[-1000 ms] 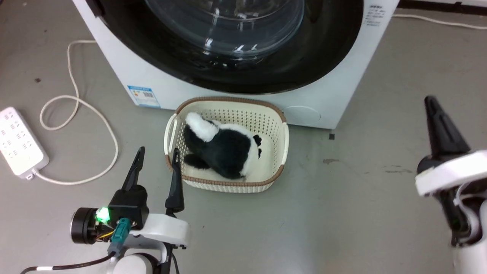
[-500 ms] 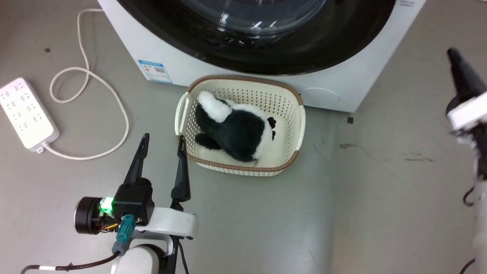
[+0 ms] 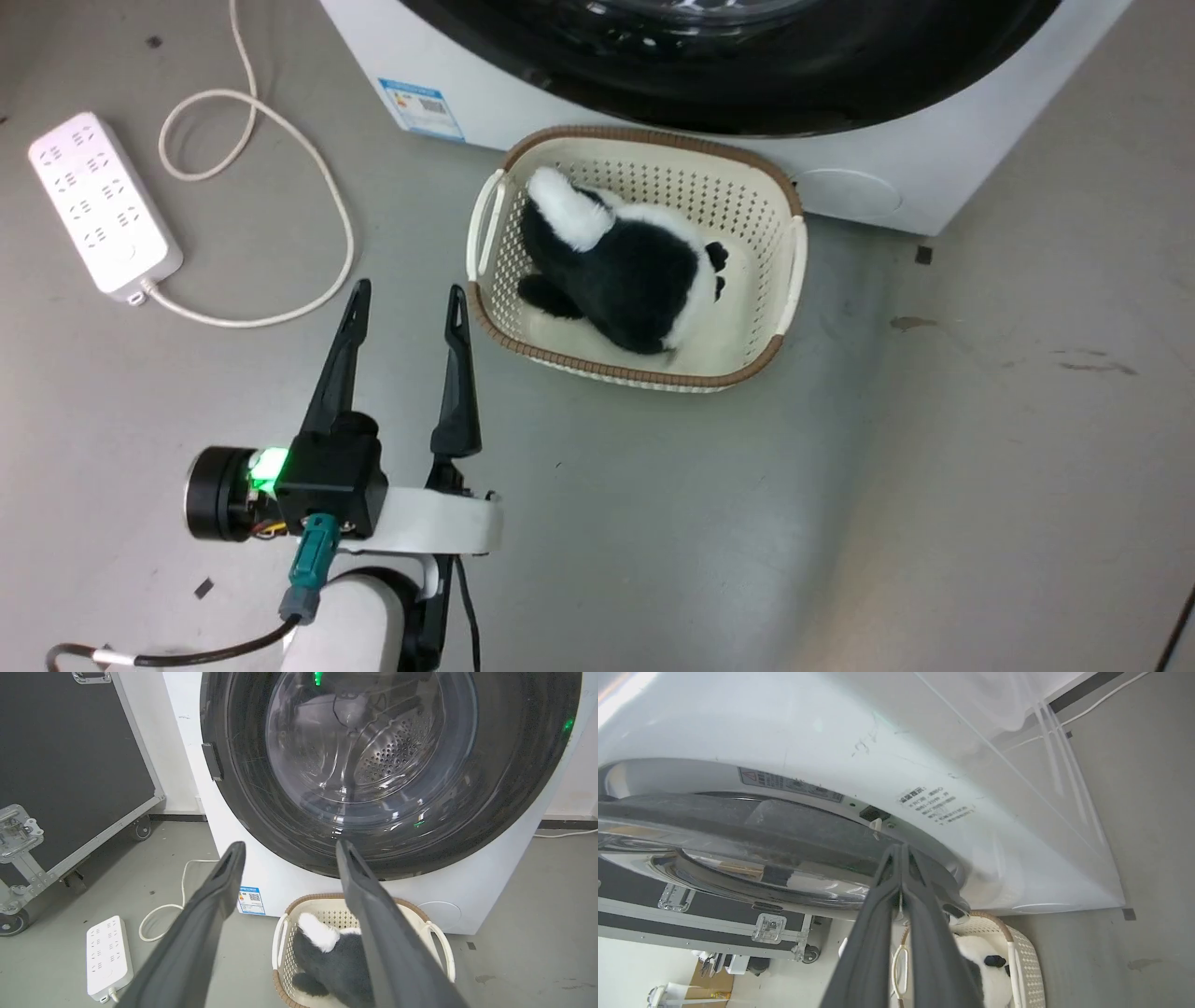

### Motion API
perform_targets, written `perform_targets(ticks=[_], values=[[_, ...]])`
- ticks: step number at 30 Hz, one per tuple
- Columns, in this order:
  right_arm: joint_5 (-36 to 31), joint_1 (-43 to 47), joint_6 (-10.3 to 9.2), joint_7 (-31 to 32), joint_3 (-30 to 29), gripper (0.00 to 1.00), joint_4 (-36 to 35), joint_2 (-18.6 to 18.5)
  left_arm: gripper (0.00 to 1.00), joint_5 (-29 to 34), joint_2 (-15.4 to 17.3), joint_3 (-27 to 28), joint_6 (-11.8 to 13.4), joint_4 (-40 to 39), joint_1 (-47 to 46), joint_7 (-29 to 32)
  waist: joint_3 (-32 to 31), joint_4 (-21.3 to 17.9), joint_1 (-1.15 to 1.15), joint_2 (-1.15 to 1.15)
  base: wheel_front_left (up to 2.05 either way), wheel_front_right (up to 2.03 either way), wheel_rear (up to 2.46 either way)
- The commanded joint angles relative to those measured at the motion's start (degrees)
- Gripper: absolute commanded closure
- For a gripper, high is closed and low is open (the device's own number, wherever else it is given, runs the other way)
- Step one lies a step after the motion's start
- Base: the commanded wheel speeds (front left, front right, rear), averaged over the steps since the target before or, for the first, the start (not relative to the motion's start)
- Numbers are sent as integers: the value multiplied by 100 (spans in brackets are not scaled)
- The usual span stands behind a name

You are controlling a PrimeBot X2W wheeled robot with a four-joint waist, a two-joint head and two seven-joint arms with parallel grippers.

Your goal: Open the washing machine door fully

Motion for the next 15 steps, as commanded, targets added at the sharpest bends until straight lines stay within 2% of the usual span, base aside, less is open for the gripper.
perform_targets(ticks=[1, 15], values=[[144, -317, -2, 136, -100, 100, 242, -95, 0, -15, 12, -41, 45, -45, -113, -62, 67, 62, 0, 0, 0, 0, 0], [754, -2204, -2, 1312, -628, 100, 2025, -459, 0, -38, 10, -295, 250, -146, -349, -254, 546, 379, 0, 0, 0, 0, 0]])
